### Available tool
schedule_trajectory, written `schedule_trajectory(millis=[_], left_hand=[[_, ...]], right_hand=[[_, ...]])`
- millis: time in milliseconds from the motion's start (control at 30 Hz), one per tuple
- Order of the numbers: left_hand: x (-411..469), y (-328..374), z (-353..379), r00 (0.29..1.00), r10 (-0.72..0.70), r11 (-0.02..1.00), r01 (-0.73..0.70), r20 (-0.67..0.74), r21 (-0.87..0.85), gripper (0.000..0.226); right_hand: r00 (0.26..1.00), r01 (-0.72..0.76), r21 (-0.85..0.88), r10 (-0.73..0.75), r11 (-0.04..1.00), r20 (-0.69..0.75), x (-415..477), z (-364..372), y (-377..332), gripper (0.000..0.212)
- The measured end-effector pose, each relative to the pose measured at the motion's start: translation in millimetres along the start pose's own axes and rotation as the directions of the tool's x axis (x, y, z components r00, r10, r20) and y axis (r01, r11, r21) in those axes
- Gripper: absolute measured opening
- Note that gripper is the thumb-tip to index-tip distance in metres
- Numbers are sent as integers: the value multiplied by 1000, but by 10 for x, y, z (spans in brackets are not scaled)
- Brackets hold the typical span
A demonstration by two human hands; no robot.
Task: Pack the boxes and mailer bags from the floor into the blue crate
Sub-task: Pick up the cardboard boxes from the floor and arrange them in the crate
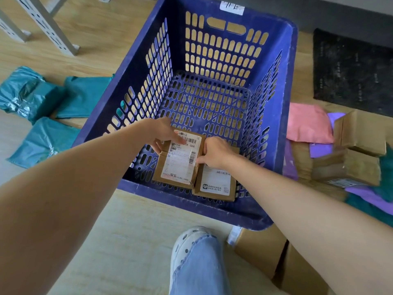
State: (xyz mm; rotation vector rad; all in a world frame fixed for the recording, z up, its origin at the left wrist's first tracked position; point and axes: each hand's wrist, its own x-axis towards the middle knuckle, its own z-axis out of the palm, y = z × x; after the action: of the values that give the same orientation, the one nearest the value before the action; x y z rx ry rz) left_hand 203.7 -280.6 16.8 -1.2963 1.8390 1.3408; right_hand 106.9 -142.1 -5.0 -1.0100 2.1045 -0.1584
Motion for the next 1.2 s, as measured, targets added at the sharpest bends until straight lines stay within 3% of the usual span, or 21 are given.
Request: schedule_trajectory(millis=[133, 267, 367, 533, 633, 733, 867, 1200], left_hand=[[82, -18, 24, 999, -42, 997, 39, 30, 68, 52], [140, -7, 44, 997, -52, 993, 46, 59, 105, 50], [154, -2, 64, 996, -63, 992, 56, 59, 114, 48], [163, -88, 91, 991, -106, 989, 96, 85, 112, 40], [154, -98, 134, 996, -90, 990, 87, 21, 113, 52], [69, -6, 155, 995, -9, 987, 24, -95, 159, 76], [-126, 205, 114, 977, 128, 984, -102, -173, 148, 80], [-1071, 1126, 105, 864, 394, 919, -378, -312, 114, 65]], right_hand=[[1000, 9, -158, -9, 987, 4, 17, 28, -4, 41], [990, 25, -222, -55, 975, -130, 69, 108, -9, 73], [990, 70, -229, -96, 971, -104, 93, 129, 10, 85], [996, 72, -257, -82, 964, -29, 151, 146, 28, 78], [998, 60, -214, -63, 975, -5, 158, 130, 5, 79], [998, 52, -92, -54, 994, -22, 82, 23, -33, 78], [995, 88, 49, -86, 995, -48, -136, -306, -95, 62], [933, 186, 181, -116, 966, -341, -1310, -1414, 60, 60]])
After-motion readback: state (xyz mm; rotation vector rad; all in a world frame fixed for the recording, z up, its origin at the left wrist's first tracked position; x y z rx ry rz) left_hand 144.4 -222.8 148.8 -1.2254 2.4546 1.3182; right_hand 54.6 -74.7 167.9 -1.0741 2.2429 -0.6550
